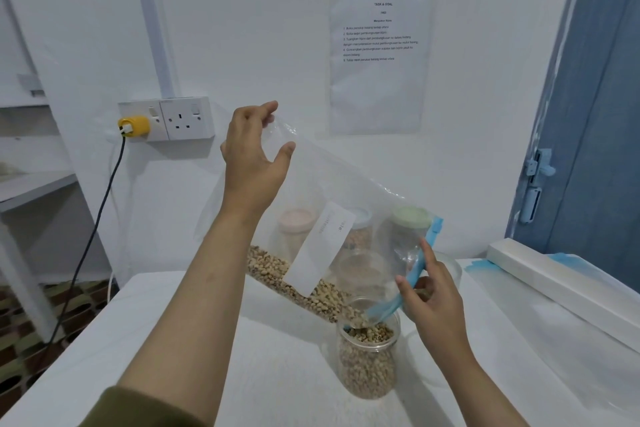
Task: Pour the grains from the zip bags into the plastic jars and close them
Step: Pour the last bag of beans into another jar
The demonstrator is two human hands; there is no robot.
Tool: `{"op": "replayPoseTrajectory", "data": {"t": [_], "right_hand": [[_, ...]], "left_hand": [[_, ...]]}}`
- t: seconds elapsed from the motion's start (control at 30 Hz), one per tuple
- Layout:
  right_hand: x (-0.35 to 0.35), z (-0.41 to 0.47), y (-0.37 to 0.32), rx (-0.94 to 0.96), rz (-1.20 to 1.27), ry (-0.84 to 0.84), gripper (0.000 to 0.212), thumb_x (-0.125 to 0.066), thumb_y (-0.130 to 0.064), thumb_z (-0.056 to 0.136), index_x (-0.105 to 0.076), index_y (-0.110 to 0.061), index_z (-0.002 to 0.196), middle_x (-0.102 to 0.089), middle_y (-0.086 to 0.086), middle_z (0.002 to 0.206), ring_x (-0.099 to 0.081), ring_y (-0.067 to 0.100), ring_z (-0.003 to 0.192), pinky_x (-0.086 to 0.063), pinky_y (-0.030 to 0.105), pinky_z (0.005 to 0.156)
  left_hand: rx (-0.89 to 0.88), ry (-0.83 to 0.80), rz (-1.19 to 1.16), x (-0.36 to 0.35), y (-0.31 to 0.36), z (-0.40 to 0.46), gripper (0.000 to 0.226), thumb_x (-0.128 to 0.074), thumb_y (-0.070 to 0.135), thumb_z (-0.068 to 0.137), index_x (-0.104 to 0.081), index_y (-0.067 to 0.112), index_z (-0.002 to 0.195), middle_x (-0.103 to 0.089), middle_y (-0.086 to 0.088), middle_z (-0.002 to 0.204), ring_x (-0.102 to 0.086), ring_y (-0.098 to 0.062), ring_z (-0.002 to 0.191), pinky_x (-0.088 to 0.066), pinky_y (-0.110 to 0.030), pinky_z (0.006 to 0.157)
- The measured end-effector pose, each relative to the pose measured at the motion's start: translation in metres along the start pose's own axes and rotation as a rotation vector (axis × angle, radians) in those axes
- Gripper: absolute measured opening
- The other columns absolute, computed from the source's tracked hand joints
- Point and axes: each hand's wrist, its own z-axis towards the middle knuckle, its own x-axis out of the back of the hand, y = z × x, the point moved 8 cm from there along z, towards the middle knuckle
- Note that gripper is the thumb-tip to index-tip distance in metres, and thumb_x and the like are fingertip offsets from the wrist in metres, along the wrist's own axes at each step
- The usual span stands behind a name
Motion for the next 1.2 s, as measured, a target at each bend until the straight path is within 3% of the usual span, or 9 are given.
{"op": "replayPoseTrajectory", "data": {"t": [0.5,0.63,1.0,1.2], "right_hand": [[-0.002,0.0,-0.002,0.0,-0.012,-0.004,0.069,-0.068,-0.018,0.092,-0.036,-0.049,0.145,-0.055,-0.011,0.11,-0.064,0.014,0.086,-0.058,0.03,0.075],[-0.001,-0.002,-0.005,0.003,0.0,0.003,0.069,-0.067,-0.015,0.092,-0.037,-0.044,0.147,-0.055,-0.006,0.112,-0.064,0.013,0.088,-0.057,0.023,0.073],[-0.001,-0.004,-0.007,-0.005,0.006,0.009,0.069,-0.068,-0.013,0.091,-0.038,-0.04,0.148,-0.056,-0.005,0.11,-0.064,0.013,0.089,-0.057,0.023,0.075],[-0.001,-0.006,-0.009,0.0,0.009,0.01,0.069,-0.067,-0.012,0.092,-0.038,-0.037,0.149,-0.055,-0.004,0.114,-0.064,0.006,0.088,-0.055,0.016,0.072]], "left_hand": [[0.015,0.003,0.001,0.005,-0.002,-0.004,0.055,-0.066,0.023,0.082,-0.051,0.016,0.134,-0.043,0.009,0.119,-0.043,0.017,0.107,-0.039,-0.054,0.105],[0.012,0.005,-0.005,0.006,-0.001,-0.004,0.054,-0.066,0.023,0.082,-0.052,0.016,0.134,-0.043,0.009,0.119,-0.044,0.016,0.107,-0.04,-0.054,0.104],[0.009,0.001,-0.006,0.008,0.0,-0.007,0.054,-0.067,0.021,0.082,-0.051,0.017,0.134,-0.042,0.01,0.118,-0.044,0.014,0.108,-0.039,-0.054,0.105],[0.01,0.002,-0.004,0.008,0.0,-0.007,0.054,-0.067,0.022,0.083,-0.051,0.017,0.134,-0.042,0.01,0.118,-0.043,0.015,0.107,-0.039,-0.054,0.105]]}}
